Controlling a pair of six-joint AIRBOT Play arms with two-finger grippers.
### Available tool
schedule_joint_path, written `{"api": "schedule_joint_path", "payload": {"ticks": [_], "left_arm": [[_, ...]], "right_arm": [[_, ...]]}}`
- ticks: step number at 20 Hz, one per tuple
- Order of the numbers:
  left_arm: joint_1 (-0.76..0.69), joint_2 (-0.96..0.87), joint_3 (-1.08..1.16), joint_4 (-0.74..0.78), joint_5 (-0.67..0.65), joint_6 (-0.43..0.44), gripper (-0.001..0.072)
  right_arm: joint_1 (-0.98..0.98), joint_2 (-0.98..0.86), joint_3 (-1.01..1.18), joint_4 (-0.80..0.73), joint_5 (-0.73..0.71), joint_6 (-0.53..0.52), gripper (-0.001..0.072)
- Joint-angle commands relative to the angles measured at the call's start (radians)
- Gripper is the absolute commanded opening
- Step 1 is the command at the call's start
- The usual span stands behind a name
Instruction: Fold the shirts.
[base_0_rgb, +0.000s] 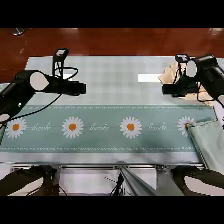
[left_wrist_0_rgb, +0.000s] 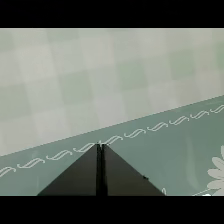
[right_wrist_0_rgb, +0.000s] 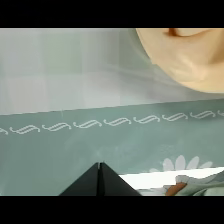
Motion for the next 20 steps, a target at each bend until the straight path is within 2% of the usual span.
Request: {"api": "schedule_joint_path", "payload": {"ticks": [1,12,15,17,20], "left_arm": [[0.000,-0.001,0.000,0.000,0.000,0.000,0.0020],[0.000,-0.001,0.000,0.000,0.000,0.000,0.0020],[0.000,-0.001,0.000,0.000,0.000,0.000,0.0020],[0.000,-0.001,0.000,0.000,0.001,0.000,0.0020],[0.001,-0.009,0.000,0.001,0.150,0.001,0.0020]], "right_arm": [[0.001,0.000,0.001,0.000,0.000,0.000,0.0022],[0.001,0.000,0.001,0.001,-0.002,0.000,0.0022],[0.001,0.000,0.001,-0.002,-0.113,-0.001,0.0022],[0.001,-0.001,0.001,-0.063,-0.163,-0.004,0.0022],[0.000,-0.001,0.001,-0.145,-0.304,-0.005,0.0023]]}}
